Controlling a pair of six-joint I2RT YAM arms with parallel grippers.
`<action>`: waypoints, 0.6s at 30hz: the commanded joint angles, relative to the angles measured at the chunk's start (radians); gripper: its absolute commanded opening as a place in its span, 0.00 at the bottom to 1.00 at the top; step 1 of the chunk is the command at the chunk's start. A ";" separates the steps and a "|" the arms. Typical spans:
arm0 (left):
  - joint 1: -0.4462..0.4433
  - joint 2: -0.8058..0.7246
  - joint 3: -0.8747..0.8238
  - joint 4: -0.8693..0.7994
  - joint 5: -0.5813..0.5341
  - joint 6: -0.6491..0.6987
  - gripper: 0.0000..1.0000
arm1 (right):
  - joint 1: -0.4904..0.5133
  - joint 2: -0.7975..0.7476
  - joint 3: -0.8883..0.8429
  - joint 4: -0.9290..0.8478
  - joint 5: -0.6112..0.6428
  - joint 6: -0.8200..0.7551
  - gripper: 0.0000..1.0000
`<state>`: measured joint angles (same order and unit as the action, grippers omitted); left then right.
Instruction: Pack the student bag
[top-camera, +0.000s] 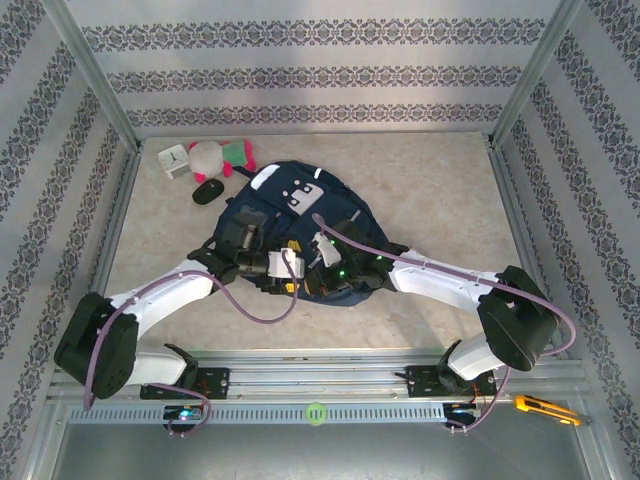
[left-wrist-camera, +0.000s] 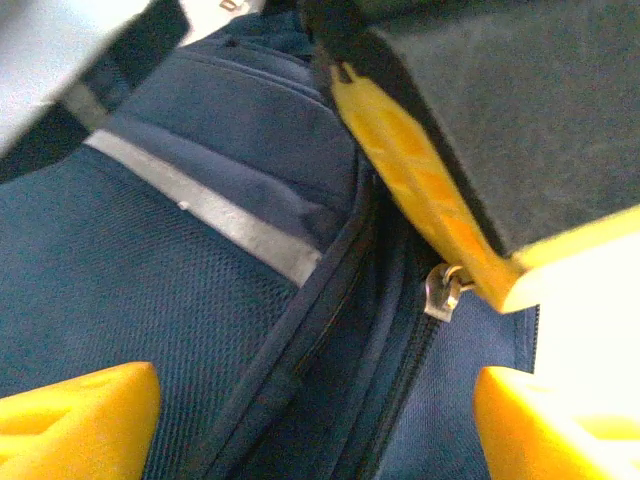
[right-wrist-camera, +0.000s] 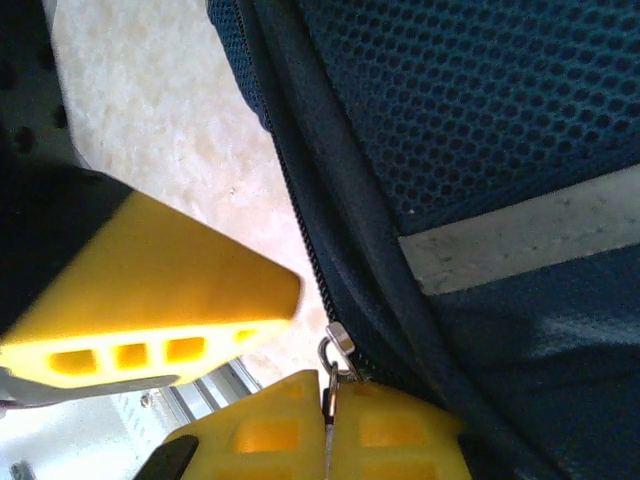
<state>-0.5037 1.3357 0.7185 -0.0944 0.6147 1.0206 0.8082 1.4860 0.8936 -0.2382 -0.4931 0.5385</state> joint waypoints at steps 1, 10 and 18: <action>-0.018 0.046 -0.007 0.114 -0.026 0.102 0.68 | -0.005 -0.011 -0.010 0.039 -0.074 -0.029 0.00; -0.019 0.052 -0.056 0.231 0.022 -0.107 0.00 | -0.053 -0.068 -0.096 0.008 0.091 0.042 0.00; -0.019 0.031 -0.080 0.325 0.086 -0.329 0.00 | -0.029 -0.118 -0.136 0.030 0.268 0.125 0.02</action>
<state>-0.5285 1.4006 0.6510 0.1566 0.6323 0.8410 0.7738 1.3720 0.7868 -0.1532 -0.3599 0.6247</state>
